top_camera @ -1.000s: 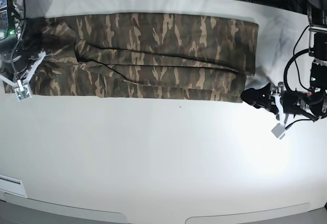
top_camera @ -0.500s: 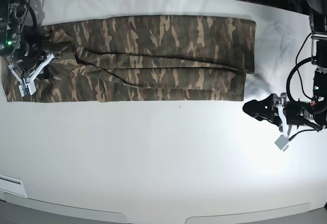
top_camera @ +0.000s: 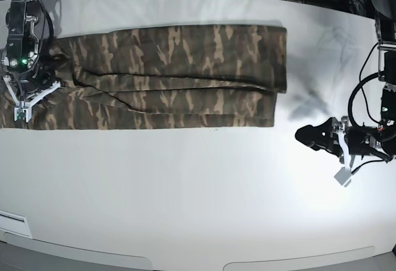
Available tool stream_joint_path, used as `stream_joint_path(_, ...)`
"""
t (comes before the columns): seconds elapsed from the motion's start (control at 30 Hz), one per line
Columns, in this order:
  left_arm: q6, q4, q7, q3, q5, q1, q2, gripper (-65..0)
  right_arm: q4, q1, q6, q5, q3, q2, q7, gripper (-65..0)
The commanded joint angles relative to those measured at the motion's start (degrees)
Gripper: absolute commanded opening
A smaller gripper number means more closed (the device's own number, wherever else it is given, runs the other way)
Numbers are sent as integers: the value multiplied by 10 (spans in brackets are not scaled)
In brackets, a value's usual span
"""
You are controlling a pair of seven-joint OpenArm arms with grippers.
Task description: Fold the T-shirt properly
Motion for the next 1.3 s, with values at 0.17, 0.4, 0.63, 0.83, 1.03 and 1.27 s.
stream_joint_path(0.17,-1,7,0,-7,-14,-15,-10,-294,52,-15,-46,-67,32,-16,-75,-650)
stream_joint_path(0.4,19,7,0,-27,-14,-14,-11,-294,122,6,-23,-67,57,-16,-75,-650)
stream_joint_path(0.63,27,6,0,-160,-14,17,-9,-294,185,9,-14,-73,62,-16,-75,-479)
stream_joint_path(0.83,31,6,0,-214,-14,98,-4,-291,188,9,-7,-73,62,-17,-75,-478)
stream_joint_path(1.03,35,6,0,-218,-14,158,50,-291,188,7,-7,-70,62,-19,-80,-478)
stream_joint_path(1.27,40,6,0,-218,5,171,123,-292,188,7,-6,-64,62,-20,-80,-478)
